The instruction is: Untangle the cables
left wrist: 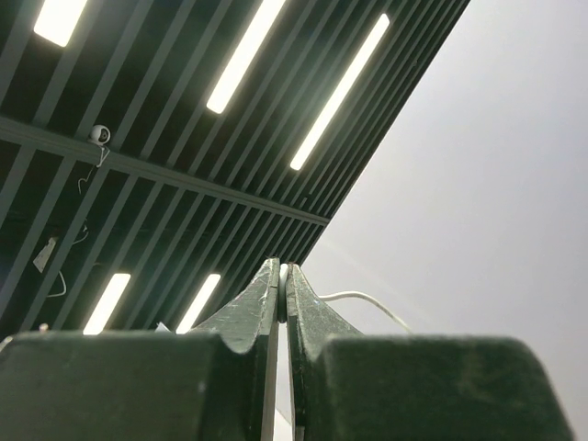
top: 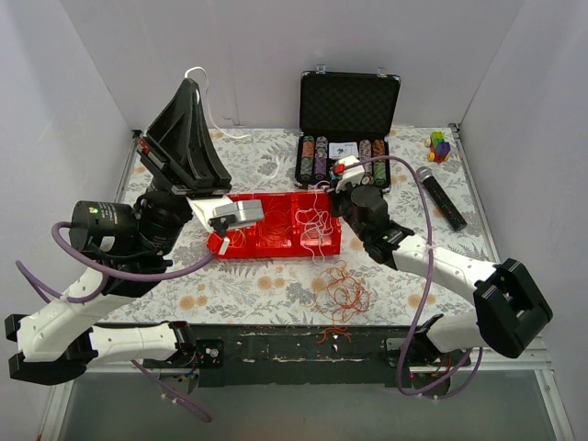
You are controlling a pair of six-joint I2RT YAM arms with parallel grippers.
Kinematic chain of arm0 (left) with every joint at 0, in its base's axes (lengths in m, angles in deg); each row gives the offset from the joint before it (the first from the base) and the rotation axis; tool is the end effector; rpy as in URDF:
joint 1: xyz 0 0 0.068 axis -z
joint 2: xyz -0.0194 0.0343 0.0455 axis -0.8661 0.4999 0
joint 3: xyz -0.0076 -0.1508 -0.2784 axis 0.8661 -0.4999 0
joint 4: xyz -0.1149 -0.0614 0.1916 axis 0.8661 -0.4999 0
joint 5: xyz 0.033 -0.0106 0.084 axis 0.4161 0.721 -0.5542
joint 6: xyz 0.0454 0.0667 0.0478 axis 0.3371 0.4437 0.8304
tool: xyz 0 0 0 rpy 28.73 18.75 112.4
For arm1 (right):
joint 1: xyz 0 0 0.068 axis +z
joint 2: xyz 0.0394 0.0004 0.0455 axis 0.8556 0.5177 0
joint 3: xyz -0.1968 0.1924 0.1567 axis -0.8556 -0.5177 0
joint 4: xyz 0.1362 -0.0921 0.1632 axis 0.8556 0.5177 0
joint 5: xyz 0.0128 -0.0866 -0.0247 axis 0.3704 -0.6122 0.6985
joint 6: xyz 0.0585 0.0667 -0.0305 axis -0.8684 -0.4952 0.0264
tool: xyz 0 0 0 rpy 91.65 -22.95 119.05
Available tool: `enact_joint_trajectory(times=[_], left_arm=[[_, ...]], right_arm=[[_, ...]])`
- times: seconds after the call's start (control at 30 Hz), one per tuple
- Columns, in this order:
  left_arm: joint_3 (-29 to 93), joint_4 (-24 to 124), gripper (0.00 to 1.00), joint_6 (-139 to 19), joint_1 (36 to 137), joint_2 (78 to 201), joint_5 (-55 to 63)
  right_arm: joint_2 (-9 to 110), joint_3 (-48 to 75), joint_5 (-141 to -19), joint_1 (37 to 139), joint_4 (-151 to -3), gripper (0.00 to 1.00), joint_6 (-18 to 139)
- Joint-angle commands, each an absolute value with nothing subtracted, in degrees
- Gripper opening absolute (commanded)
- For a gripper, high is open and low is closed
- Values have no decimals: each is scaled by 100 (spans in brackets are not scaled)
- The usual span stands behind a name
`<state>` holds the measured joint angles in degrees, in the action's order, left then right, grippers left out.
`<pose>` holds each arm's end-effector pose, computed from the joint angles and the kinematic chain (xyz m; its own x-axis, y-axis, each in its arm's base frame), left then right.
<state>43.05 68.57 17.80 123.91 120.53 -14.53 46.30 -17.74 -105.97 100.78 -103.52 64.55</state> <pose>0.0657 -0.0990 0.6359 0.8892 0.2355 -0.3923 0.0323 0.8230 0.5671 0.2517 0.1911 0.3349 -0.0997 -0.0286 -0.9946 -0.4016 0.9157 0.0140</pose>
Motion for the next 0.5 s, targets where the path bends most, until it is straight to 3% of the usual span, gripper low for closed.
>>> enact_joint_trajectory(times=[0.0,0.47], left_arm=[[4313,6794,0,1759,12417,12005,-1457],[4331,6768,0,1382,12417,12163,-1422]], right_arm=[[4864,-1313,-11019,9987,-10511,1,6404],[6253,-241,-11531,9758,-8973,1,5983]])
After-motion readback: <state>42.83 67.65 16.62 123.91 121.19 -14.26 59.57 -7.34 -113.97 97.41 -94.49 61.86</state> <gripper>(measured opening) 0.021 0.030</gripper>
